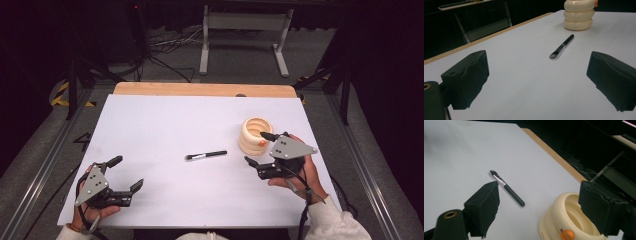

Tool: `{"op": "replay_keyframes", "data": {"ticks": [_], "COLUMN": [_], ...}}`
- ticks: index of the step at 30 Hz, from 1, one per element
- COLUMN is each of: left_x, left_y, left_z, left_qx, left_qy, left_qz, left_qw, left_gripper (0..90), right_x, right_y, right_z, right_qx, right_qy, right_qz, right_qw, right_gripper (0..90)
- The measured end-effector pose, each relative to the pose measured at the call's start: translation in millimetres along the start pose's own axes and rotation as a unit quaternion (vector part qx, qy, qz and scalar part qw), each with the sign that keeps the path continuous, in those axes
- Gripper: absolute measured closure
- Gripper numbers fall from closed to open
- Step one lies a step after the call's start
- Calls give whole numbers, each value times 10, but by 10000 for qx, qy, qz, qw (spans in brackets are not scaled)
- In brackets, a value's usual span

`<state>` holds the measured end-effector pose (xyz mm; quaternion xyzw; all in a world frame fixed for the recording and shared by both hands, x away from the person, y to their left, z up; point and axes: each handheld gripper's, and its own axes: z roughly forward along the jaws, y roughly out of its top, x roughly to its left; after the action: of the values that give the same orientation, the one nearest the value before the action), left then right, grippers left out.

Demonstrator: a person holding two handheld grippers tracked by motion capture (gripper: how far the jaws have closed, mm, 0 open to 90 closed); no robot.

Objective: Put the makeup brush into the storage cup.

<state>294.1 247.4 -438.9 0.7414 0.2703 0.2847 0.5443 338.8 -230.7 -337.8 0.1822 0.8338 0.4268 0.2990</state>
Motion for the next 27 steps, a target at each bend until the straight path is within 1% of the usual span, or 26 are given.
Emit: {"op": "replay_keyframes", "data": {"ticks": [1, 3, 5, 7, 8, 10, 11, 13, 14, 15, 17, 19, 20, 21, 22, 23, 24, 25, 26, 27], "left_x": [-4, -7, -6, -14, -16, -16, -18, -17, -17, -20, -25, -28, -29, -30, -29, -28, -29, -29, -29, -29], "left_y": [-2, -6, -14, -20, -24, -29, -36, -43, -46, -51, -60, -68, -71, -72, -72, -73, -75, -76, -77, -77], "left_z": [-5, -15, -22, -34, -37, -57, -58, -73, -80, -85, -98, -104, -108, -110, -113, -115, -114, -115, -114, -114], "left_qx": [-10, 6, 26, 31, 19, 56, 33, 64, 68, 62, 84, 74, 89, 96, 119, 117, 101, 100, 98, 96], "left_qy": [-1, 7, -3, 23, 20, 18, 36, 34, 39, 50, 50, 57, 41, 42, 42, 34, 40, 36, 26, 13], "left_qz": [-9, 2, -17, -8, -14, -15, -18, -26, -29, -39, -31, -30, -42, -42, -39, -42, -47, -46, -53, -53], "left_qw": [10000, 10000, 10000, 10000, 10000, 10000, 10000, 10000, 10000, 10000, 9999, 10000, 9999, 9999, 9999, 9999, 9999, 9999, 9999, 9999], "left_gripper": [51, 51, 51, 51, 52, 51, 52, 52, 52, 53, 53, 53, 53, 53, 53, 53, 53, 53, 53, 53], "right_x": [-7, -2, 15, 38, 52, 77, 104, 148, 163, 181, 215, 245, 258, 275, 283, 292, 308, 314, 322, 329], "right_y": [55, 149, 221, 280, 312, 344, 374, 413, 425, 441, 465, 479, 482, 481, 477, 472, 464, 456, 446, 438], "right_z": [58, 175, 296, 423, 508, 607, 710, 843, 892, 957, 1110, 1239, 1302, 1366, 1416, 1481, 1538, 1597, 1653, 1707], "right_qx": [93, 251, 464, 640, 764, 888, 1030, 1190, 1250, 1328, 1496, 1658, 1745, 1821, 1882, 1985, 2100, 2160, 2242, 2346], "right_qy": [155, 365, 520, 690, 805, 921, 1074, 1190, 1239, 1304, 1434, 1497, 1552, 1549, 1574, 1619, 1603, 1603, 1646, 1684], "right_qz": [-43, -162, -300, -420, -495, -580, -638, -780, -785, -824, -972, -1021, -1067, -1085, -1144, -1213, -1221, -1233, -1227, -1305], "right_qw": [9998, 9989, 9971, 9947, 9926, 9901, 9868, 9827, 9813, 9791, 9735, 9694, 9665, 9649, 9627, 9590, 9567, 9552, 9527, 9485], "right_gripper": [193, 203, 213, 215, 216, 227, 233, 244, 254, 260, 274, 293, 296, 308, 318, 324, 330, 347, 367, 375]}}
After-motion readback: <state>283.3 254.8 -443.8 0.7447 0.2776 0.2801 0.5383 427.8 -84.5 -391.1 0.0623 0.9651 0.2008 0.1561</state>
